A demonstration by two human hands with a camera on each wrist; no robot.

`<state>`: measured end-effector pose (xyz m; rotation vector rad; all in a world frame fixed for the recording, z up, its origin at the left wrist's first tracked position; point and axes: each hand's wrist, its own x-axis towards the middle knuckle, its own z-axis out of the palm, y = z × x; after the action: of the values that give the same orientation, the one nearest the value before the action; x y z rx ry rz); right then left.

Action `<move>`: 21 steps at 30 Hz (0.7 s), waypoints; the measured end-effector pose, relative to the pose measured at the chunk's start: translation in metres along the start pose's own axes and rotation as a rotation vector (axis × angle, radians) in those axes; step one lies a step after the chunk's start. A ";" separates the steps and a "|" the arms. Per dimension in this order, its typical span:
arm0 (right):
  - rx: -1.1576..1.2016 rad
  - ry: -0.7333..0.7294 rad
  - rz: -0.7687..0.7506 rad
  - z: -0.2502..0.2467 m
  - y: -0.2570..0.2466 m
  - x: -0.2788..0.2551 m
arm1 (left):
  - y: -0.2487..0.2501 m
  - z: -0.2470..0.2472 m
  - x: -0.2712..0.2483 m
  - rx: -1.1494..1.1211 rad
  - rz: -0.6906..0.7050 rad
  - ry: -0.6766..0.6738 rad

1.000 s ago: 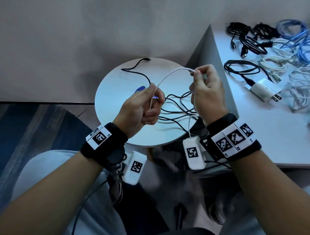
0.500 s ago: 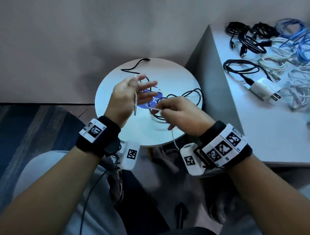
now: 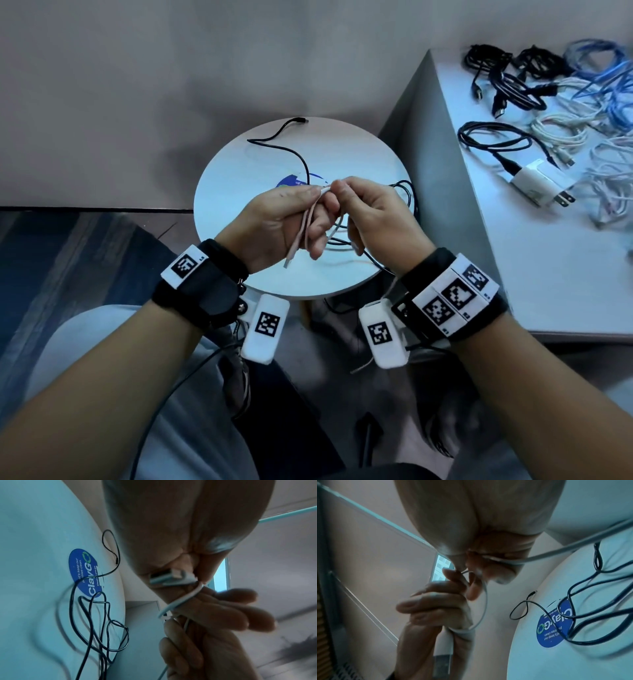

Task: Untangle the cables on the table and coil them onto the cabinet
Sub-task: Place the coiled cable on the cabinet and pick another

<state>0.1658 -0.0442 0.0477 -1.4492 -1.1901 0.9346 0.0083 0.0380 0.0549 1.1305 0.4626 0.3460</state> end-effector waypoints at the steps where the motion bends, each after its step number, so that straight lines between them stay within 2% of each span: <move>1: 0.003 -0.017 0.003 0.000 -0.001 -0.001 | 0.000 0.000 0.000 -0.019 -0.022 0.000; 5: -0.059 -0.045 0.008 -0.005 -0.003 -0.001 | 0.002 0.001 0.002 -0.034 -0.104 0.039; 8: 0.022 -0.014 0.006 -0.003 -0.004 -0.001 | 0.002 0.005 0.003 -0.047 -0.052 0.055; 11: 0.029 0.038 0.036 0.004 0.003 -0.001 | 0.002 -0.001 0.005 -0.186 0.026 0.036; 14: -0.167 -0.008 0.140 0.011 0.013 -0.004 | 0.008 -0.010 0.005 -0.366 0.107 0.105; 16: -0.430 -0.137 0.157 0.018 0.016 -0.011 | 0.013 -0.017 0.007 -0.453 0.187 0.202; 18: -0.557 -0.264 0.129 0.026 0.012 -0.018 | 0.015 -0.021 0.009 -0.371 0.224 0.284; 21: -0.561 -0.302 0.092 0.025 -0.002 -0.017 | 0.008 -0.015 0.008 0.164 0.186 0.349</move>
<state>0.1378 -0.0554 0.0437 -1.8570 -1.7172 0.9480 0.0075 0.0564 0.0557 1.2817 0.7046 0.6838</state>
